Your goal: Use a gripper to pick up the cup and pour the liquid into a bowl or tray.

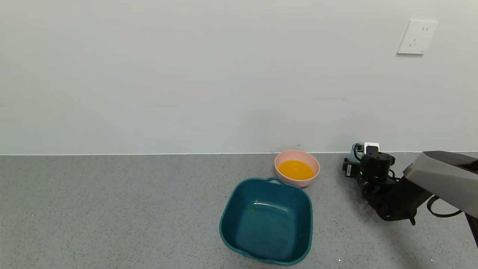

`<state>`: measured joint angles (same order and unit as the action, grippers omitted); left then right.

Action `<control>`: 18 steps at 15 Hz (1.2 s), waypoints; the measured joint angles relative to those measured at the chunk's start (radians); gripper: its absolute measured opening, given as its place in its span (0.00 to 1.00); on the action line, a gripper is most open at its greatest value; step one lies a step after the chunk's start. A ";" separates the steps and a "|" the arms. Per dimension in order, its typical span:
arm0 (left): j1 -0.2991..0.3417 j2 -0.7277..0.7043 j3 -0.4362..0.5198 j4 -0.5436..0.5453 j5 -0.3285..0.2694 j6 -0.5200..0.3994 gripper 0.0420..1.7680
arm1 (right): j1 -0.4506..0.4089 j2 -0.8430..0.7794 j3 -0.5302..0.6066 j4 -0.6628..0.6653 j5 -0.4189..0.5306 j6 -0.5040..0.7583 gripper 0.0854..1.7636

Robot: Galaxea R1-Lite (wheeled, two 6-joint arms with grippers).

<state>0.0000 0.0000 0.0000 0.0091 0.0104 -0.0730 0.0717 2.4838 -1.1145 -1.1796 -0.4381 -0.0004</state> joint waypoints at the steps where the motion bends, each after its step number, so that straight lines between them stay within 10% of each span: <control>1: 0.000 0.000 0.000 0.000 0.000 0.000 0.97 | 0.002 -0.021 0.021 0.016 0.003 0.001 0.93; 18: 0.000 0.000 0.000 0.000 0.000 0.000 0.97 | 0.025 -0.954 0.454 0.713 0.198 0.155 0.96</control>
<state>0.0000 0.0000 0.0000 0.0091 0.0104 -0.0730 0.0966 1.5302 -0.6600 -0.4666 -0.2404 0.1549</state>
